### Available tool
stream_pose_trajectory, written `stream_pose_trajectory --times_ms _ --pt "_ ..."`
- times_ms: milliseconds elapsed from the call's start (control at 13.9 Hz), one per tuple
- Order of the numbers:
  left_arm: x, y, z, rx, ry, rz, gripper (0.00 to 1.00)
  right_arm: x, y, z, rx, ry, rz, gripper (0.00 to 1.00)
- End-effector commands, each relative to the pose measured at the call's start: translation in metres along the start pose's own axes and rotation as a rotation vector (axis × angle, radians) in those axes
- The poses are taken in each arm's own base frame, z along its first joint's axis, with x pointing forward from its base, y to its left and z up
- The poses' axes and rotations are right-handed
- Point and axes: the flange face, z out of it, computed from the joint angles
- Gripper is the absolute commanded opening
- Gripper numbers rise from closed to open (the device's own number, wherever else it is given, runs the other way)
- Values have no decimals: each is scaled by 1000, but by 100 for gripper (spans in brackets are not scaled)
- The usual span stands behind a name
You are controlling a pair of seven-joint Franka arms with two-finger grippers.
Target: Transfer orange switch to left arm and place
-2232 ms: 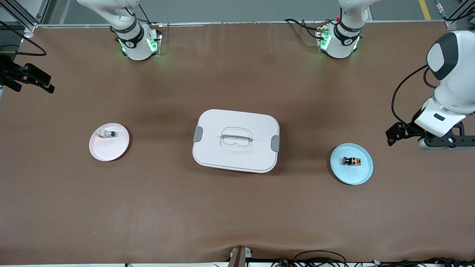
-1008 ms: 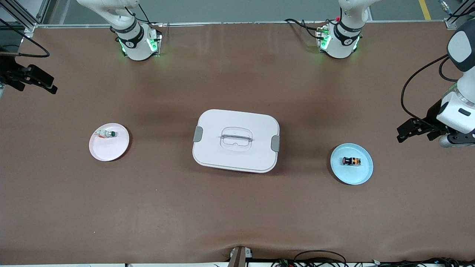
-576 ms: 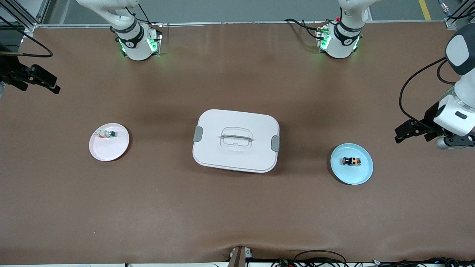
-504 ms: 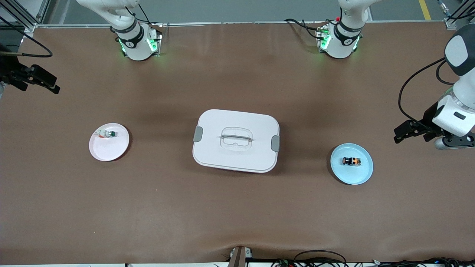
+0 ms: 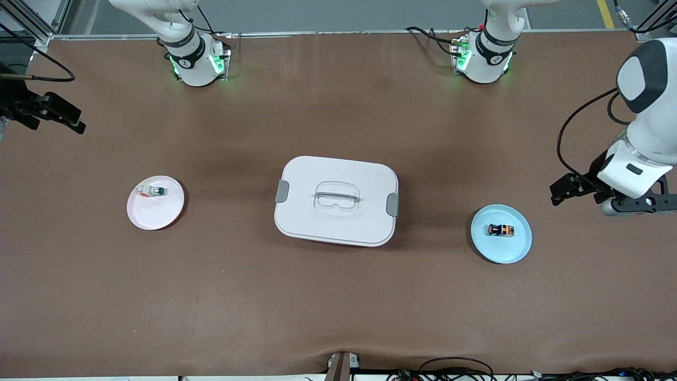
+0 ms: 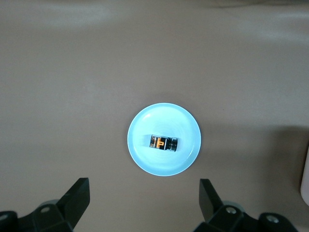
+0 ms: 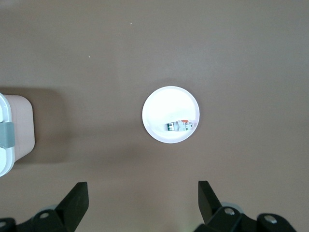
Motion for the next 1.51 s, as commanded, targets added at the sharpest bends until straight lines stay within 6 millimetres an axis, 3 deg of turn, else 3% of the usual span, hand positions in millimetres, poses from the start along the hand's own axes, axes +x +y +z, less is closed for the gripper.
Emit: stream_pose_trajectory --times_ms 0,576,1008,1440 --pt "0 3 -4 -5 -3 -21 100 -8 -3 -4 -3 6 -1 100" --pt "-1 3 -11 -10 10 -36 100 -8 -3 -5 -3 8 -1 100" --pt "-14 30 -37 -29 39 -109 100 -8 -4 -6 -2 11 -1 100" --pt "-33 14 -72 -14 15 -105 100 -9 -2 -5 -4 8 1 100"
